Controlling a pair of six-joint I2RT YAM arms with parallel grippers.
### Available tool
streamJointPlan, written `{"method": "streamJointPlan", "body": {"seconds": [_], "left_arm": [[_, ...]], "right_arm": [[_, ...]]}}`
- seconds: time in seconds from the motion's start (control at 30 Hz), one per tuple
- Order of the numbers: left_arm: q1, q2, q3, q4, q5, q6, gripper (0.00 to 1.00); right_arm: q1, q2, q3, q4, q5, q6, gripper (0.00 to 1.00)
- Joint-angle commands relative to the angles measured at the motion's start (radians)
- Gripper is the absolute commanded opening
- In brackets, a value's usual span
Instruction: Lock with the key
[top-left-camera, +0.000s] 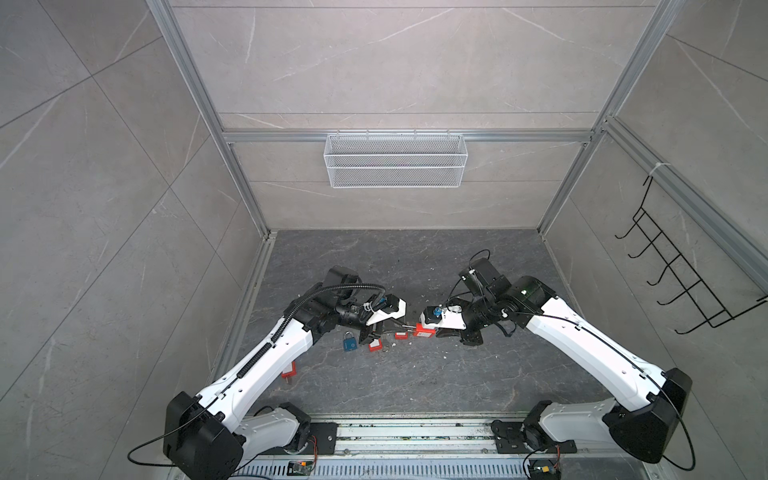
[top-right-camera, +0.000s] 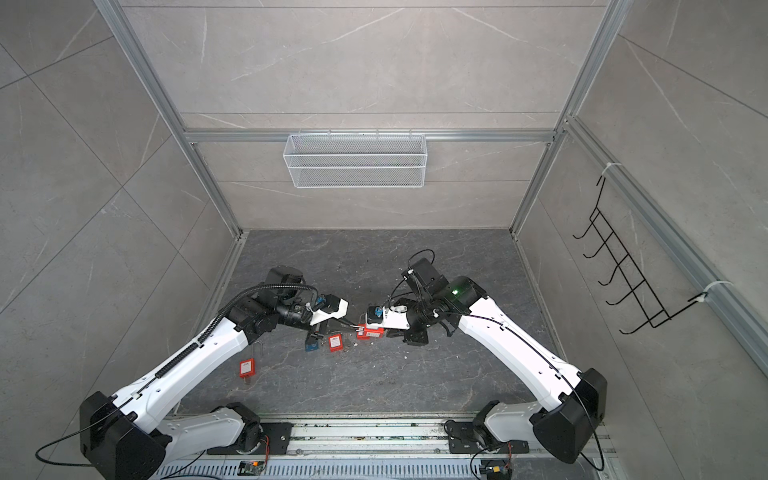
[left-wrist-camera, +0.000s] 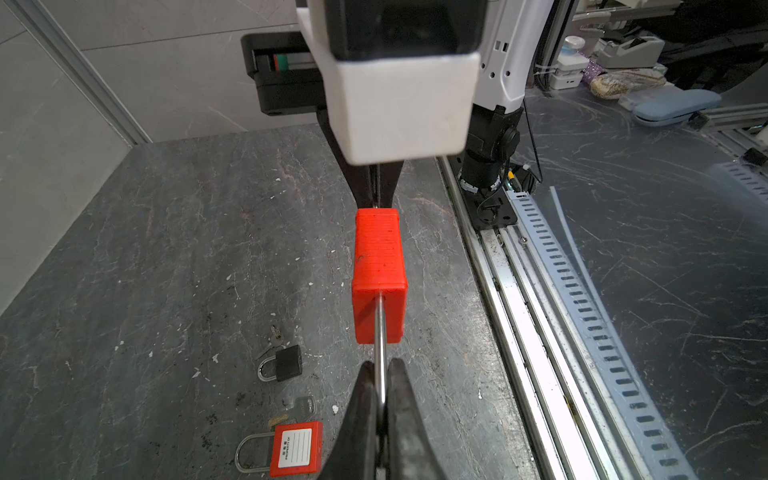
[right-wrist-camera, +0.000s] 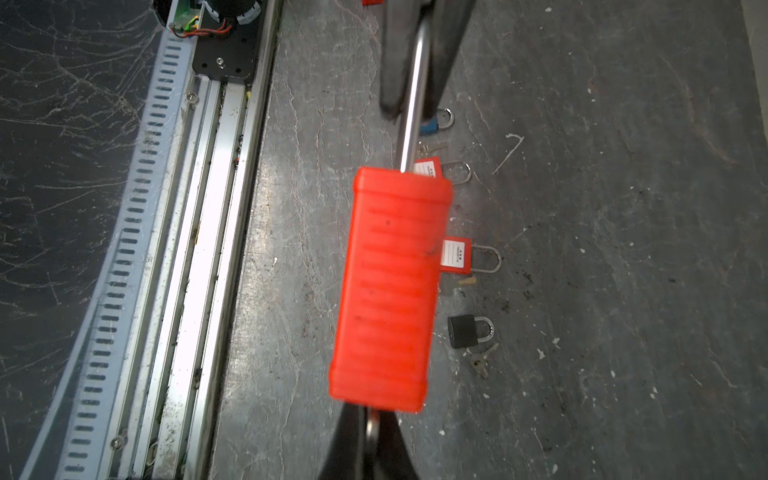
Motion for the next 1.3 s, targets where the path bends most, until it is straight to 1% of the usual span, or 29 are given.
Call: {"method": "streamJointPlan", "body": {"seconds": [0.0, 0.13, 0.17, 0.2, 0.23, 0.3, 0.33, 0.37, 0.43, 0.7, 0.9, 1.0, 1.1, 1.17, 1.27], "left_arm": [[0.022, -0.002, 0.037, 0.008, 0.058, -0.034, 0.00], [0.022, -0.013, 0.028, 0.021, 0.059, -0.037, 0.00], [0.021, -0.016, 0.026, 0.021, 0.058, -0.035, 0.00], [0.022, -0.019, 0.026, 0.022, 0.058, -0.036, 0.00], [0.022, -0.022, 0.024, 0.023, 0.059, -0.037, 0.00], [0.021, -0.026, 0.023, 0.024, 0.058, -0.038, 0.00], [0.022, -0.028, 0.022, 0.024, 0.057, -0.037, 0.00], [0.020, -0.028, 0.022, 0.023, 0.055, -0.038, 0.00], [0.022, -0.027, 0.024, 0.010, 0.045, -0.032, 0.00], [0.017, -0.026, 0.017, 0.003, 0.063, -0.035, 0.00], [0.011, -0.025, 0.012, 0.002, 0.061, -0.035, 0.00], [0.009, -0.024, 0.010, 0.003, 0.058, -0.034, 0.00], [0.006, -0.025, 0.010, 0.003, 0.058, -0.034, 0.00], [0.005, -0.028, 0.009, 0.007, 0.061, -0.036, 0.00], [0.006, -0.033, 0.007, -0.002, 0.058, -0.033, 0.00]], "right_arm": [[0.005, 0.015, 0.039, -0.114, 0.063, 0.027, 0.00], [0.005, 0.020, 0.042, -0.120, 0.050, 0.031, 0.00], [0.005, 0.021, 0.045, -0.124, 0.044, 0.034, 0.04], [0.005, 0.021, 0.045, -0.125, 0.045, 0.038, 0.12], [0.005, 0.020, 0.043, -0.122, 0.049, 0.050, 0.24], [0.005, 0.017, 0.043, -0.128, 0.051, 0.052, 0.36], [0.005, 0.014, 0.042, -0.125, 0.049, 0.056, 0.41], [0.005, 0.011, 0.042, -0.127, 0.043, 0.057, 0.44], [0.005, 0.006, 0.051, -0.128, 0.033, 0.058, 0.45], [0.005, 0.016, 0.088, -0.099, -0.013, 0.064, 0.43], [0.019, 0.041, 0.113, -0.098, -0.047, 0.066, 0.36], [0.032, 0.048, 0.117, -0.102, -0.053, 0.058, 0.29], [0.036, 0.060, 0.118, -0.106, -0.055, 0.058, 0.19], [0.038, 0.070, 0.117, -0.107, -0.051, 0.055, 0.15], [0.038, 0.072, 0.115, -0.097, -0.043, 0.052, 0.04]]}}
